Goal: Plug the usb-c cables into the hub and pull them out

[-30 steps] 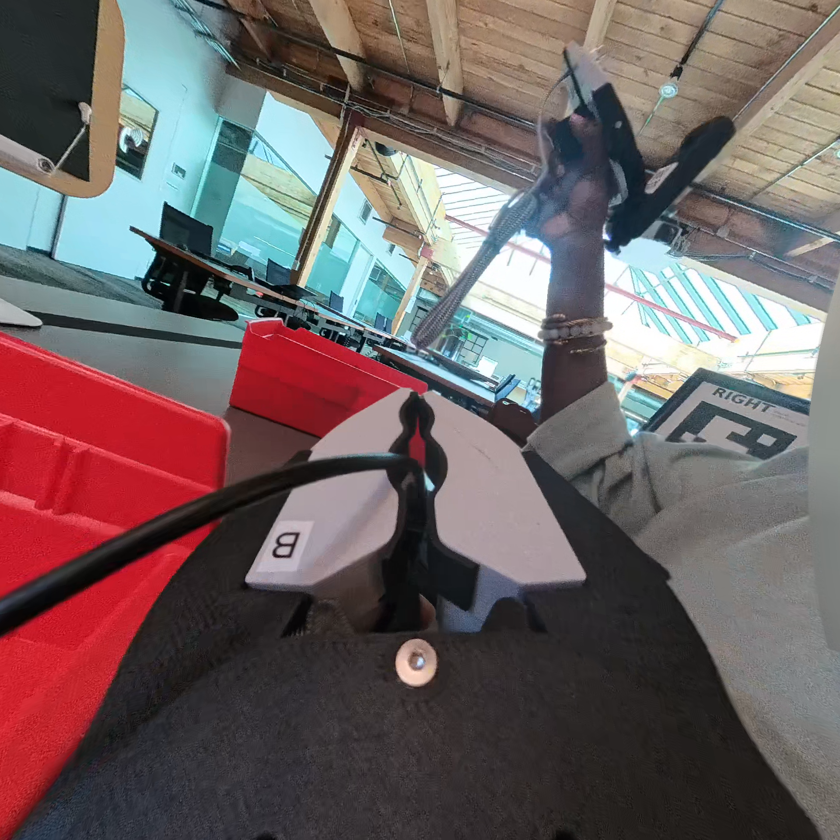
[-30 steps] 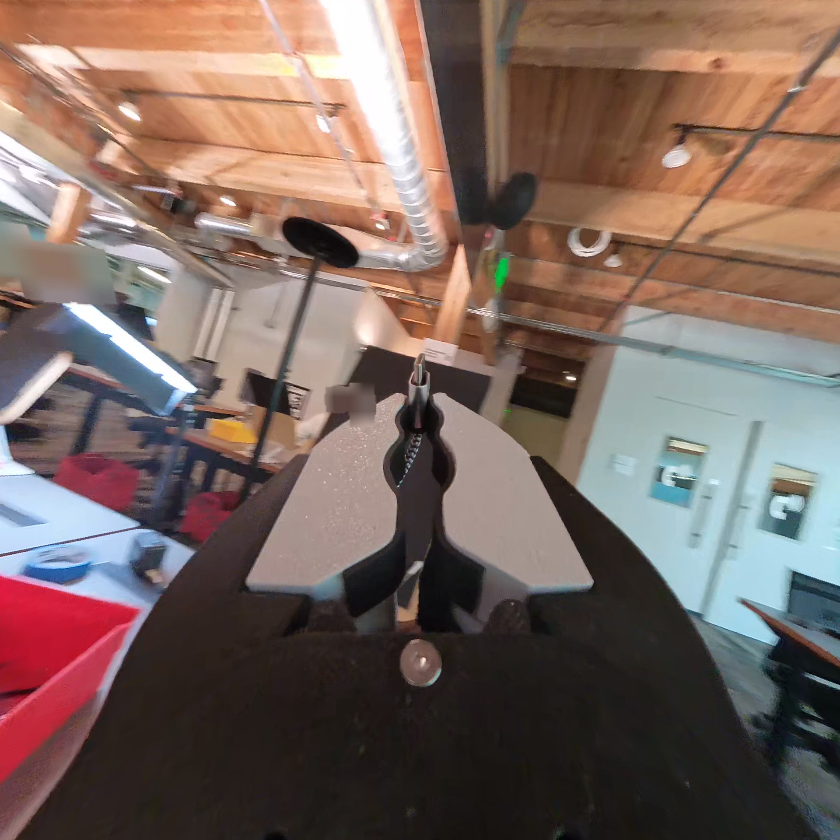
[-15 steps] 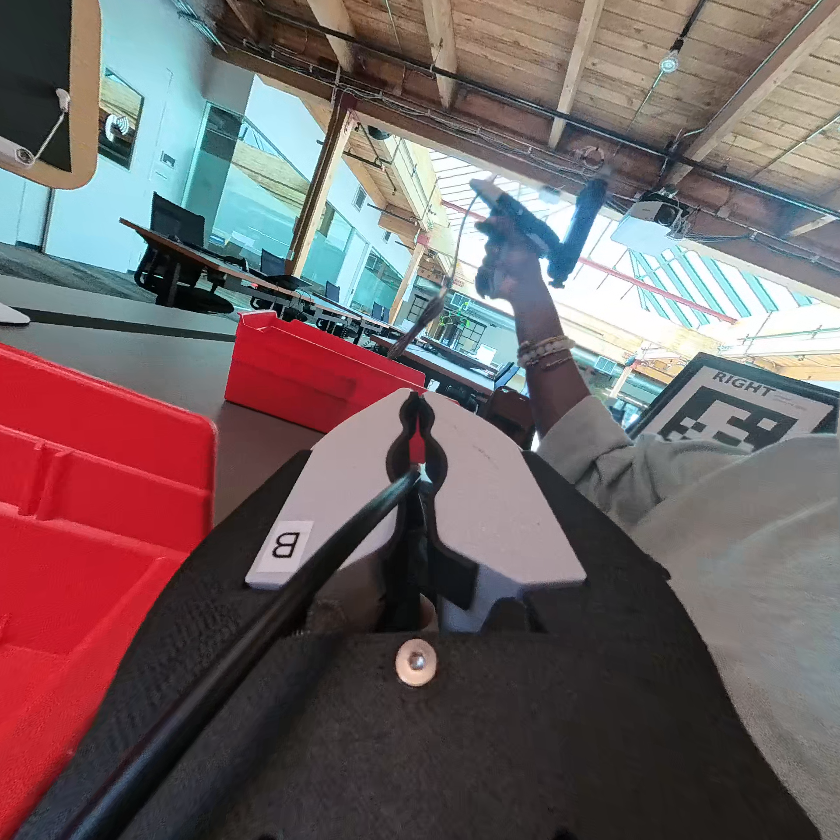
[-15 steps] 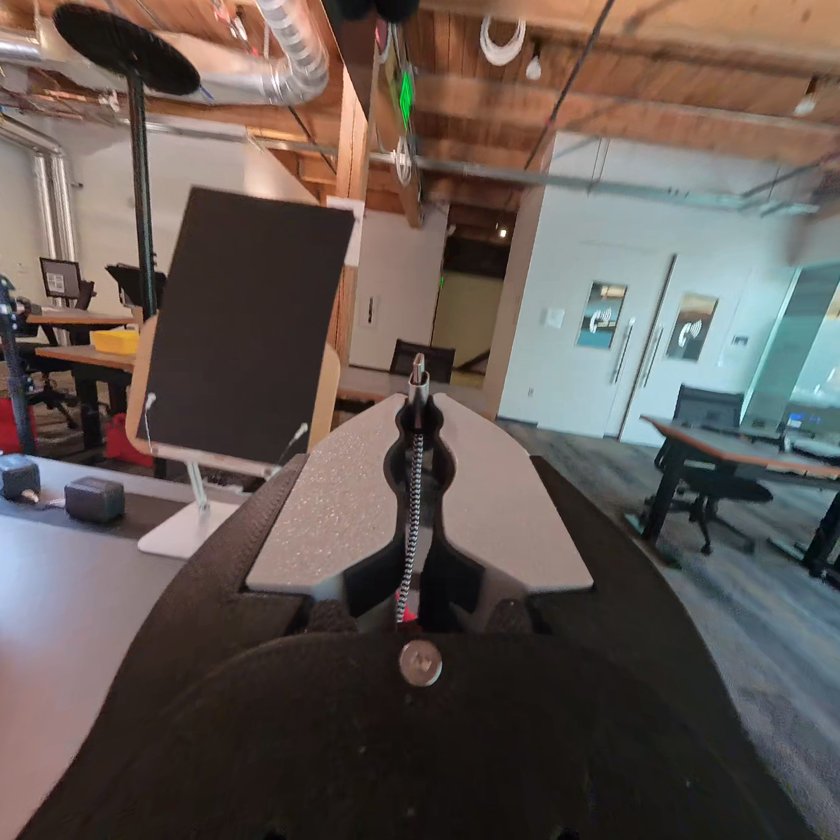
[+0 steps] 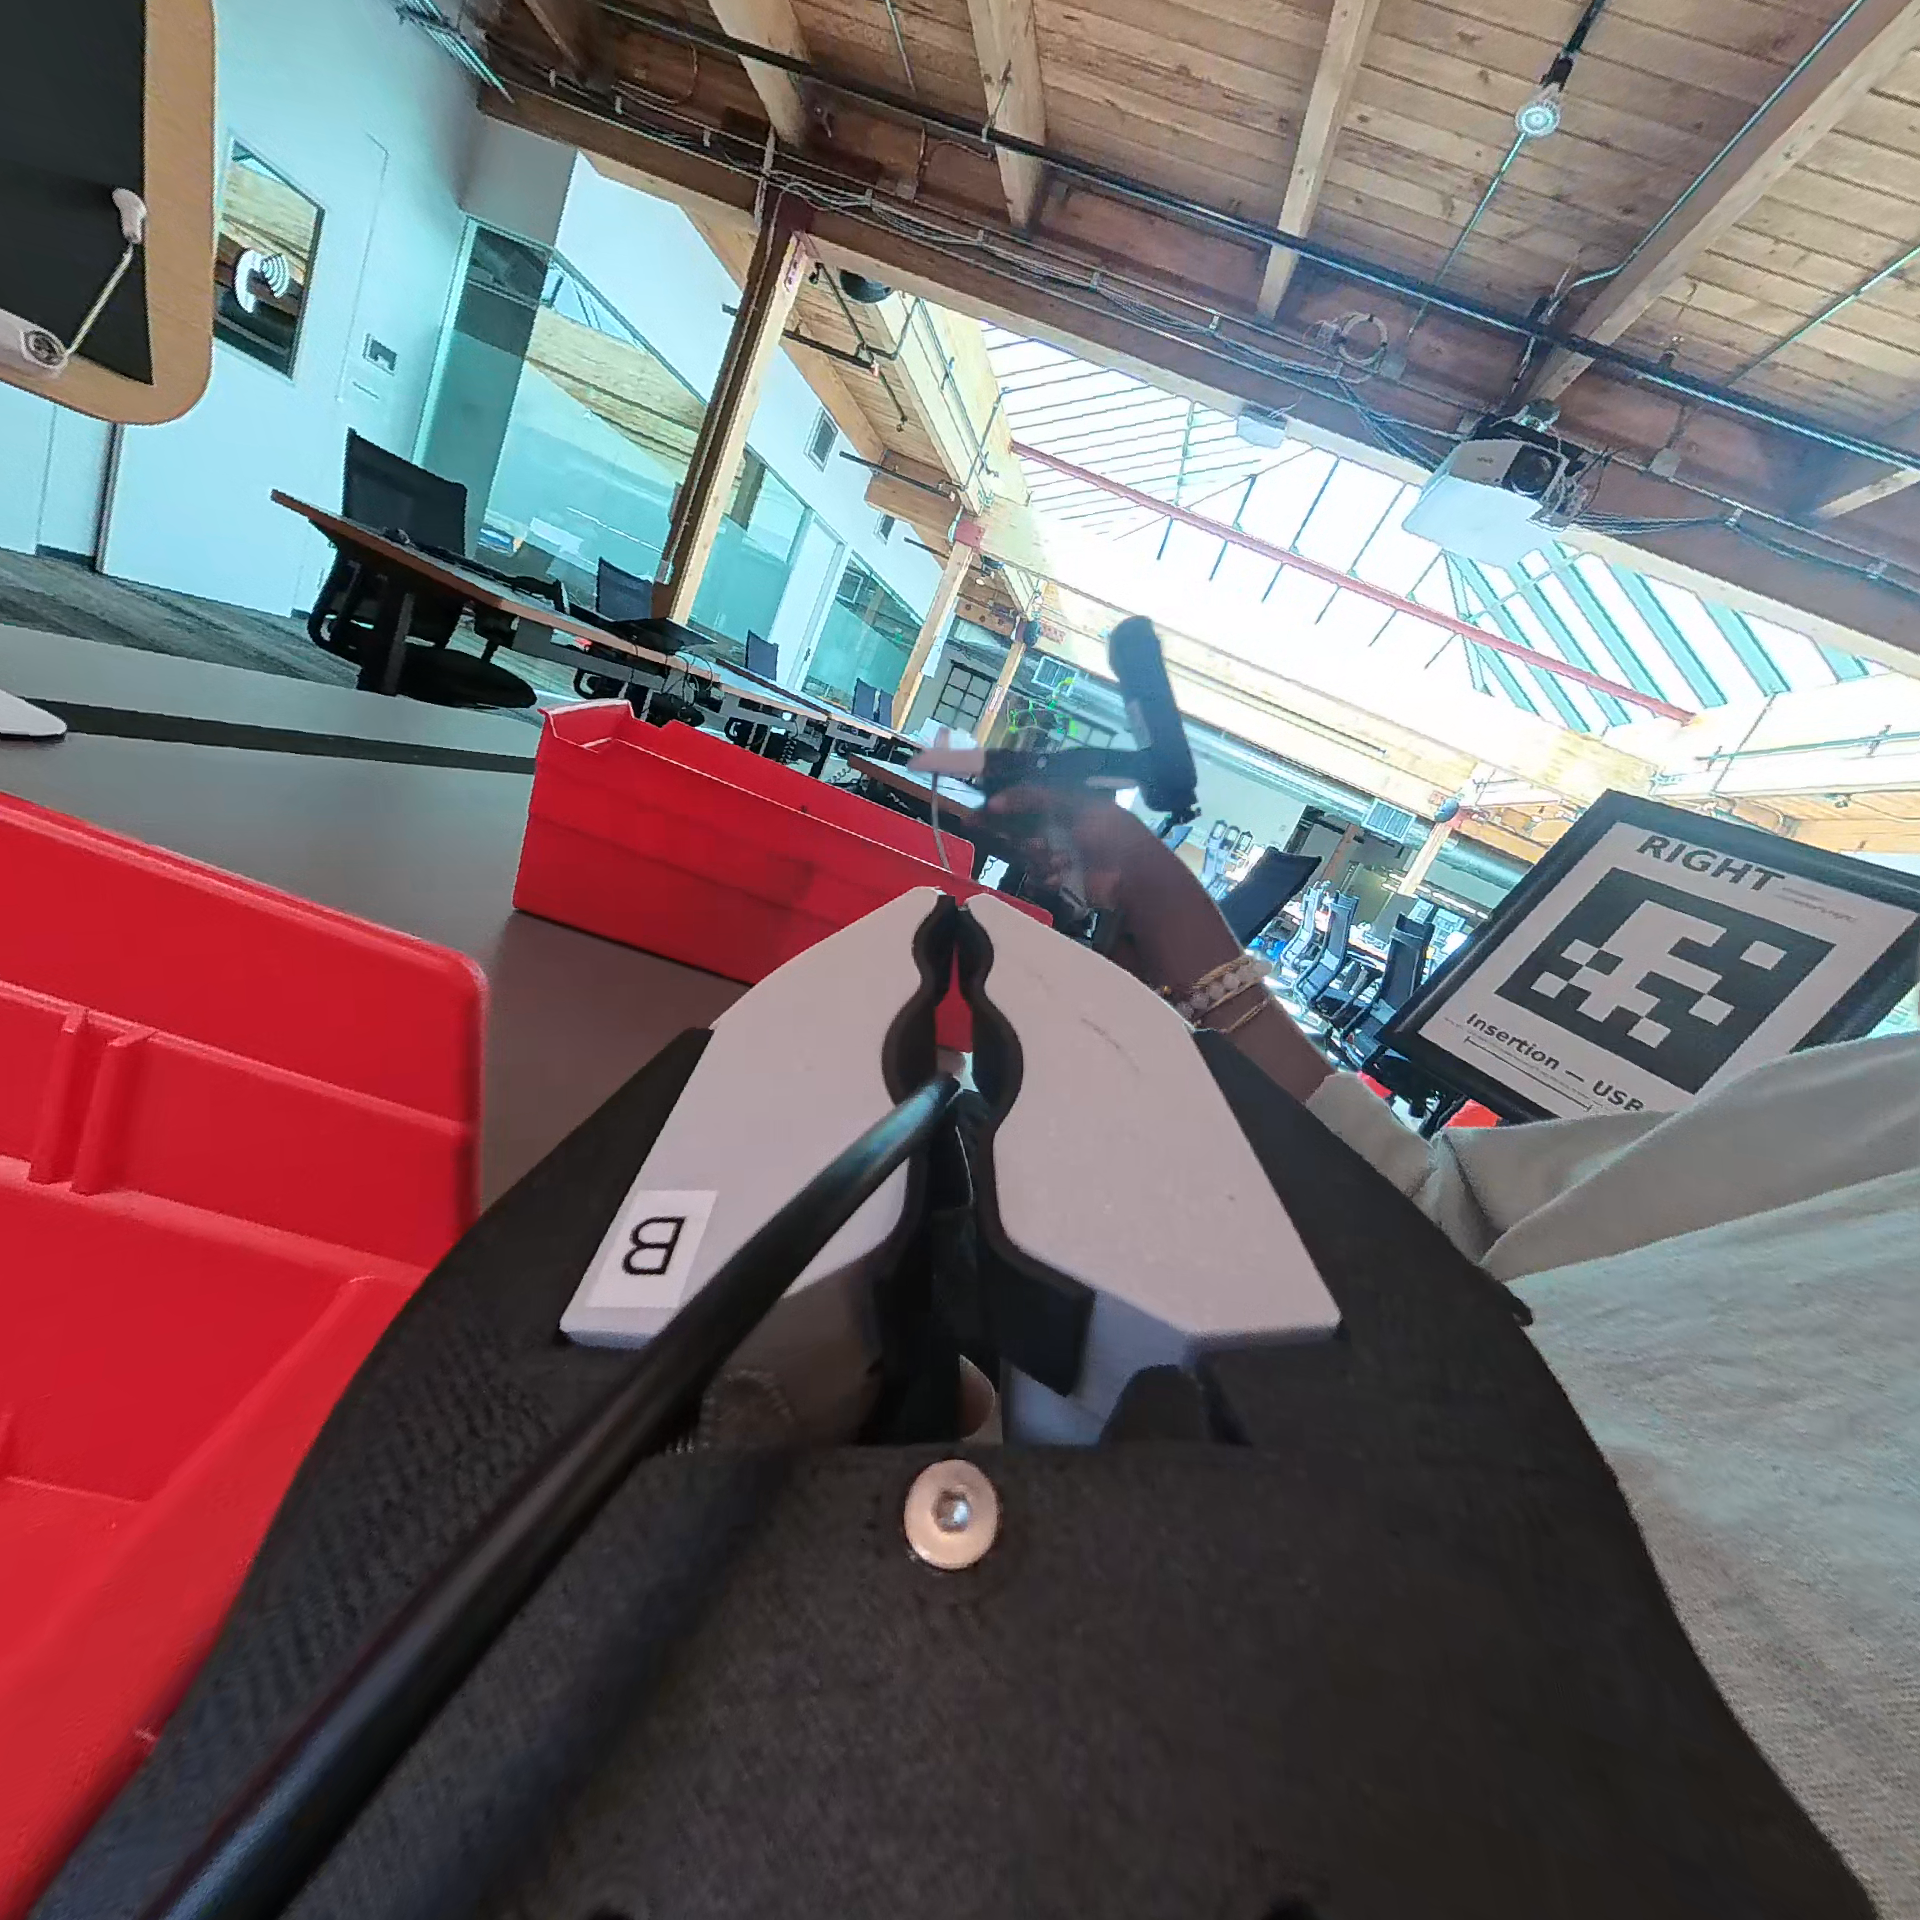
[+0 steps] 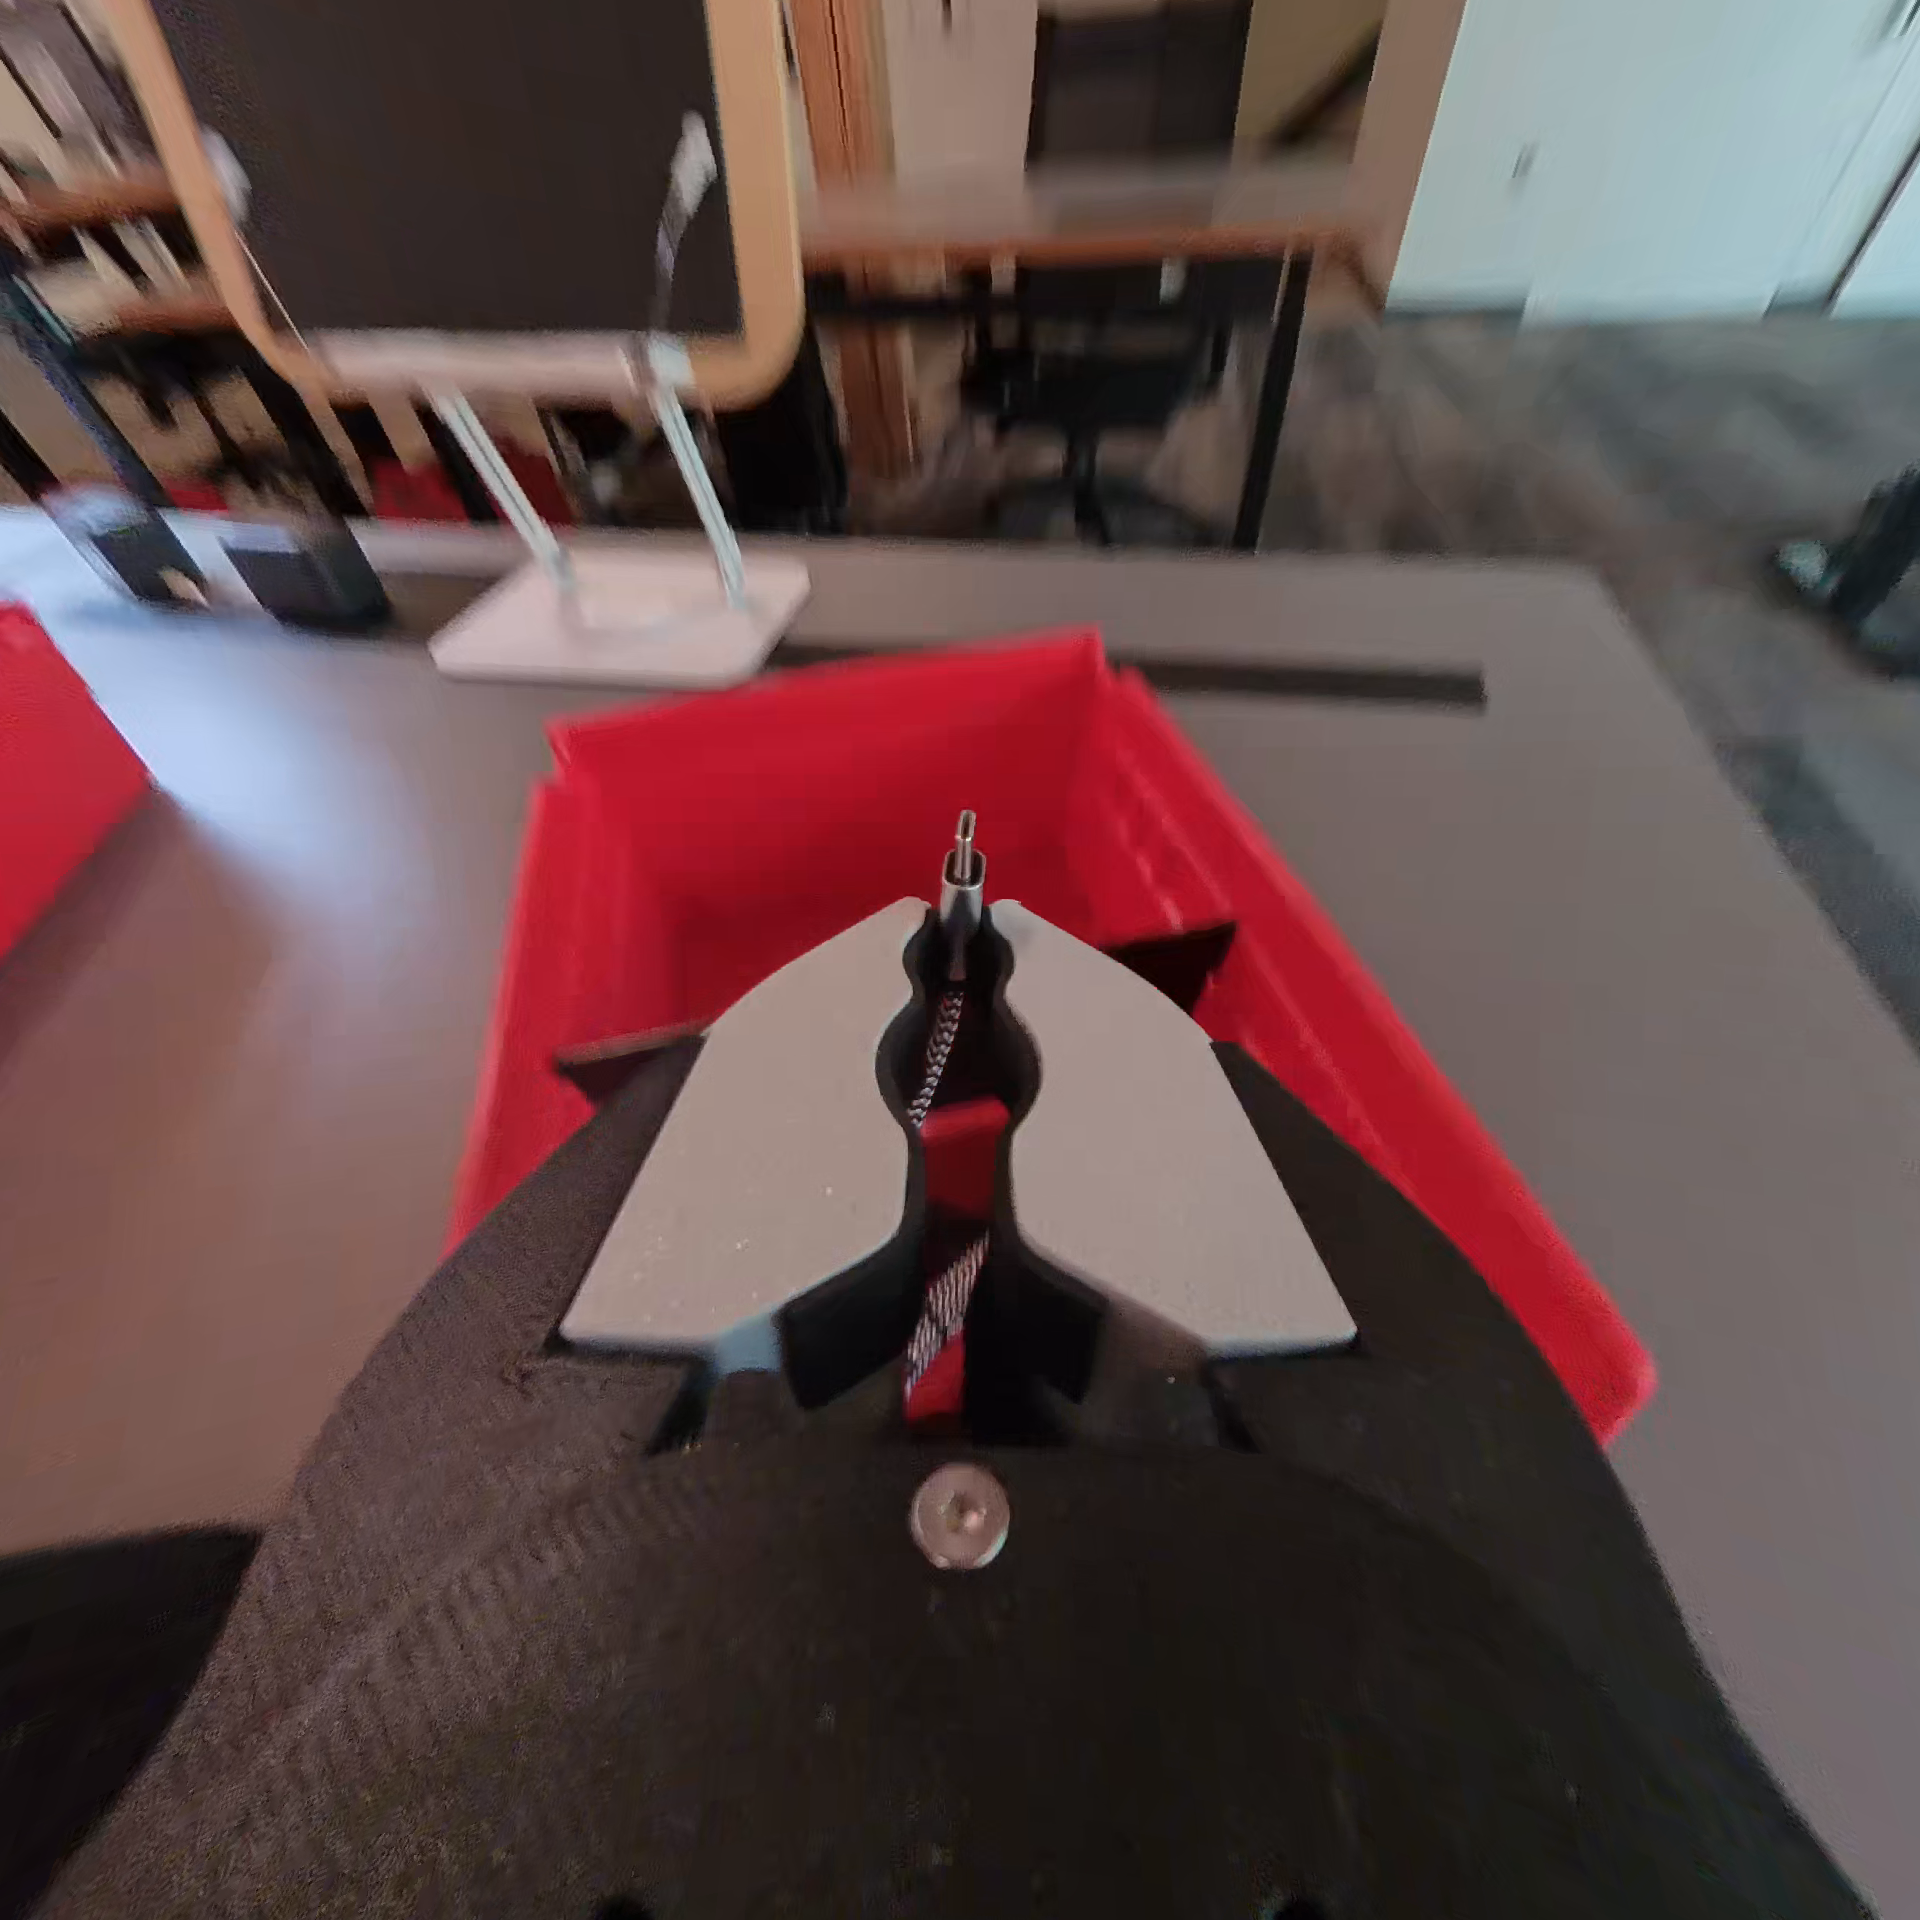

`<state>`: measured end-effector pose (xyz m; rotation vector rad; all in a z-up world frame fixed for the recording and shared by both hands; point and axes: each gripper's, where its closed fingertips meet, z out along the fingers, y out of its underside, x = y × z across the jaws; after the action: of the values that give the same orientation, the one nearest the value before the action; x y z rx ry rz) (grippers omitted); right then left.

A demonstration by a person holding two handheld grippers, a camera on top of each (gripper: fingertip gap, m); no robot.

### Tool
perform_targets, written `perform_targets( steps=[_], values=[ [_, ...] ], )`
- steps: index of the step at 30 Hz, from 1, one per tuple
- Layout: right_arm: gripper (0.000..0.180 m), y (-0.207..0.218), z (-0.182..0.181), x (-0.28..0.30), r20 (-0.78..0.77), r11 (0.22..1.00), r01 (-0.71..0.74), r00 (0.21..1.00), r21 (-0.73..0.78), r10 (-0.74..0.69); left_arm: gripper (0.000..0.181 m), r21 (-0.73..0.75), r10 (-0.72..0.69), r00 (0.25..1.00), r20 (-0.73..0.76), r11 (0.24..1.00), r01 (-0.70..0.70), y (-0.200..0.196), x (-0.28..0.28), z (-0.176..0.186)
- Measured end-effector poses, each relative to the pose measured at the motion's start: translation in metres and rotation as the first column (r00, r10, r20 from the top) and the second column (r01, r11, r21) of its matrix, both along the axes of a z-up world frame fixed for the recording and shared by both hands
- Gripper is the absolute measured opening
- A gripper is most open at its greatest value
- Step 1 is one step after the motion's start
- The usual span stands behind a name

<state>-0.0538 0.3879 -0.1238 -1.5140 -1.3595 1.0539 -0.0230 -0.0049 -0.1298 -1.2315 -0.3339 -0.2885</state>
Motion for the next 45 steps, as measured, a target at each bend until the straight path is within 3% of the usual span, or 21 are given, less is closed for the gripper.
perform_targets(
  steps=[4,6,11,14,16,18,21,27,31,33,35,40,45],
  values=[
    [0.010,0.002,-0.065,0.010,0.316,0.998,-0.029,0.949,0.062,0.008,0.000,0.003,-0.003,1.000,0.004,1.000,0.003,0.000,0.000,0.000],
    [0.037,-0.004,-0.077,0.014,0.389,0.993,-0.080,0.920,0.087,0.040,0.000,0.004,-0.002,1.000,0.002,1.000,0.002,0.000,0.000,0.000],
    [0.083,-0.016,-0.042,0.030,0.206,0.986,-0.153,0.969,0.063,0.137,0.000,0.004,-0.004,1.000,0.003,1.000,0.004,0.000,0.000,0.000],
    [0.110,-0.001,-0.024,0.042,0.112,0.987,-0.107,0.989,0.122,0.093,0.000,0.005,-0.003,1.000,-0.002,1.000,0.003,0.000,0.001,0.000],
    [0.108,0.007,-0.024,0.046,0.100,0.982,-0.095,0.992,0.162,0.080,0.001,0.003,-0.001,1.000,-0.004,1.000,0.001,0.000,0.001,0.000],
    [0.082,0.007,-0.035,0.045,0.136,0.984,-0.122,0.985,0.133,0.103,0.000,-0.001,-0.002,1.000,-0.003,1.000,0.002,0.001,0.000,0.000],
    [0.065,0.021,-0.045,0.031,0.166,0.981,-0.061,0.986,0.184,0.030,0.000,-0.012,-0.004,1.000,-0.004,1.000,0.004,0.002,0.001,-0.001],
    [0.079,0.046,-0.059,-0.010,0.345,0.959,0.012,0.932,0.282,-0.113,0.000,-0.013,-0.008,1.000,0.004,1.000,0.008,0.003,0.000,-0.002],
    [0.107,0.073,-0.045,-0.032,0.330,0.842,0.056,0.904,0.537,-0.270,0.000,-0.010,-0.010,1.000,0.002,1.000,0.010,0.002,0.001,-0.001],
    [0.116,0.076,-0.037,-0.041,0.332,0.805,0.042,0.898,0.592,-0.291,0.000,-0.008,-0.013,1.000,0.003,1.000,0.013,0.002,0.001,-0.001],
    [0.119,0.081,-0.022,-0.052,0.283,0.765,0.057,0.910,0.642,-0.304,0.000,-0.005,-0.014,1.000,0.000,1.000,0.014,0.002,0.001,-0.001],
    [0.121,0.109,0.019,-0.061,0.077,0.570,0.196,0.905,0.798,-0.418,0.000,-0.002,-0.014,1.000,-0.004,1.000,0.014,0.002,0.002,0.000],
    [0.090,0.110,0.075,-0.040,-0.291,0.460,0.466,0.868,0.756,-0.402,0.000,0.000,-0.014,1.000,-0.002,1.000,0.014,0.001,0.001,0.000]
  ],
)
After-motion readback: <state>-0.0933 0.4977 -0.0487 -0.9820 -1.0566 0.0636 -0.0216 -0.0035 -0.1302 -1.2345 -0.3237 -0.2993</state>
